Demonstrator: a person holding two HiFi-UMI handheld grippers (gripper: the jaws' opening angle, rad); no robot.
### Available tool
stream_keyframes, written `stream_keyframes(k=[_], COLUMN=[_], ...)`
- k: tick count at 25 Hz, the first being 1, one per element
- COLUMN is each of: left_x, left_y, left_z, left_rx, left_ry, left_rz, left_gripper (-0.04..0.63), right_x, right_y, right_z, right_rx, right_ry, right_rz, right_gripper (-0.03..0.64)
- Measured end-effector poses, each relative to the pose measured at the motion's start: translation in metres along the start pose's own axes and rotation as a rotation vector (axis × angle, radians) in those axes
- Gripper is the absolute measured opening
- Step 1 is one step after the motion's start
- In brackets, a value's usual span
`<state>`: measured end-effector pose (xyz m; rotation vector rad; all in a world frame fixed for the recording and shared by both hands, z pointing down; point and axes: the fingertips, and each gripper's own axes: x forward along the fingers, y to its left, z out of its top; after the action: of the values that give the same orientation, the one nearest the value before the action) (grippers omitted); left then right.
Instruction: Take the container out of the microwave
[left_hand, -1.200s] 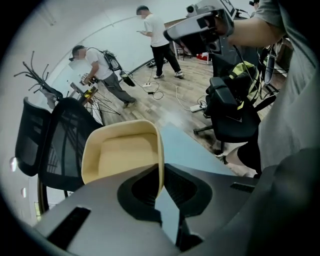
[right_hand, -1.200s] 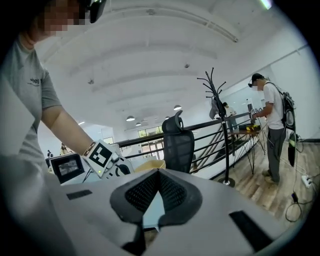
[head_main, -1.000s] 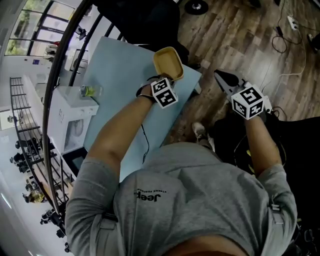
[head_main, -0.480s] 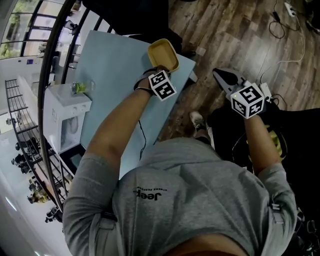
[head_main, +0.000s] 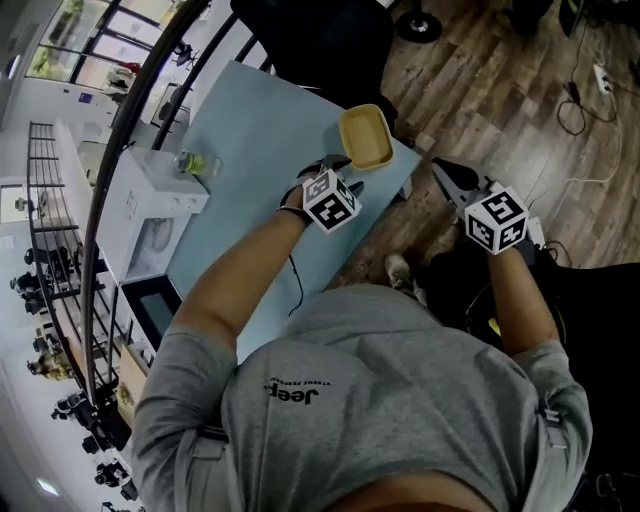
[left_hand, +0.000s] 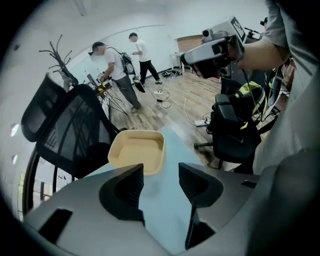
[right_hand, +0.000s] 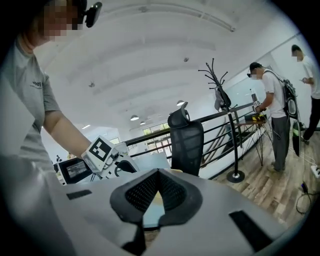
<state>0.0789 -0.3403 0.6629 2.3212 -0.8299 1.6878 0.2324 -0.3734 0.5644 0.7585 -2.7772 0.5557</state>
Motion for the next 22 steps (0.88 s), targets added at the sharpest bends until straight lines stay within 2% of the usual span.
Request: stream_keyframes(k=[5,12,18,22], left_x=[-0.056,-0.120,-0.185,-0.236], left_y=[0.013,0.011,-0.002,-0.016], left_z=[-0.041,-0.122,-0.162,-0.207], left_rx=[-0.175,-0.408,-0.667,-0.773], left_ry=[-0.060,-0.083,-0.253,-0.369], left_rz=[0.070,0.187,0.286,0.363], left_gripper=[0.229,0.227,0.225,0.205], right_x=[0.036,0.091,0.121,0.138], right_y=[0.027,0.073,0.122,0.177], right_z=[0.031,0.048,0.057,0.057], right_rx=[-0.064,-0.121,-0.154,-0.184], right_ry=[0.000,0.022,0.045,0.055], right_rz=[0.104,0.238,0.333,0.381], right_gripper=[0.018,0.017,0.017,0.017])
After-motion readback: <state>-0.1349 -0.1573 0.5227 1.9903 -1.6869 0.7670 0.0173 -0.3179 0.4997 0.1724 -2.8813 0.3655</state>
